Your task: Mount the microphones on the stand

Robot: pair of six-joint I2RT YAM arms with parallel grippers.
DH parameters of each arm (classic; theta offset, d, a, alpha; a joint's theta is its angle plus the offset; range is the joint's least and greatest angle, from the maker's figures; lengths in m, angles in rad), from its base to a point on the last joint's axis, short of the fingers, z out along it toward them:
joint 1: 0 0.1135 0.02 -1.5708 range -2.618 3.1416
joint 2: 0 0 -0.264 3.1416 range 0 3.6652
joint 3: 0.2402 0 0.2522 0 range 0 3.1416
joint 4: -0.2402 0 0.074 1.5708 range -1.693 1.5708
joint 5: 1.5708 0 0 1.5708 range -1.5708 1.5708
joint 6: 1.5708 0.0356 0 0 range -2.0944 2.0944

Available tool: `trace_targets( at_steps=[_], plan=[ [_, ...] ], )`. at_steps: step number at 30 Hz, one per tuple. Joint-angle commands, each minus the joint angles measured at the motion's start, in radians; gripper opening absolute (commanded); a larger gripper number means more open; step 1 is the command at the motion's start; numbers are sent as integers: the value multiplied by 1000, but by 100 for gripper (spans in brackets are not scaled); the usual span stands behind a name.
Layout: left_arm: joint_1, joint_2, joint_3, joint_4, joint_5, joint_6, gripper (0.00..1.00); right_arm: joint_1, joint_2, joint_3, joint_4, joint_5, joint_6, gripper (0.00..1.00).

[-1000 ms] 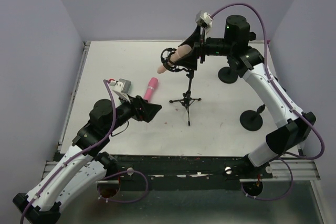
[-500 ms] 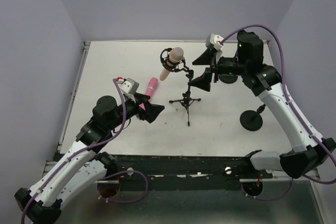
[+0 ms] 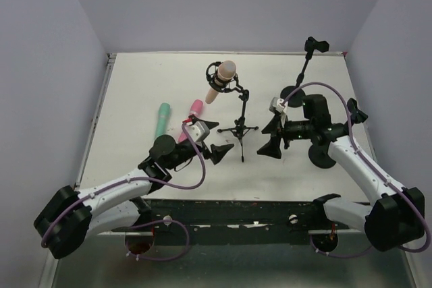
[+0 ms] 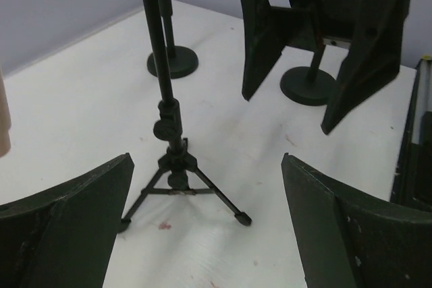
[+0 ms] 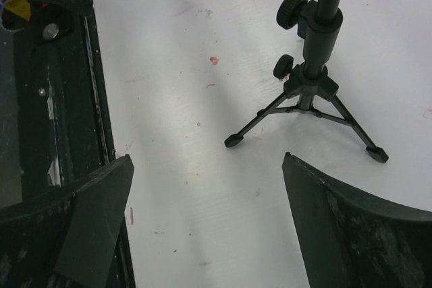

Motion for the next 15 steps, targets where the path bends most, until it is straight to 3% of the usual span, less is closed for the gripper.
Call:
trace_targets(
  at_steps=[1, 7, 15],
  plan=[
    [-29, 177, 32, 383, -136, 126, 99, -5, -21, -20, 132, 14, -33, 100],
    [-46, 429, 104, 641, -225, 174, 91, -5, -44, 6, 155, 117, 13, 100],
    [-60, 572, 230, 635, -252, 200, 80, -7, -71, 22, 159, 184, 40, 100]
  ],
)
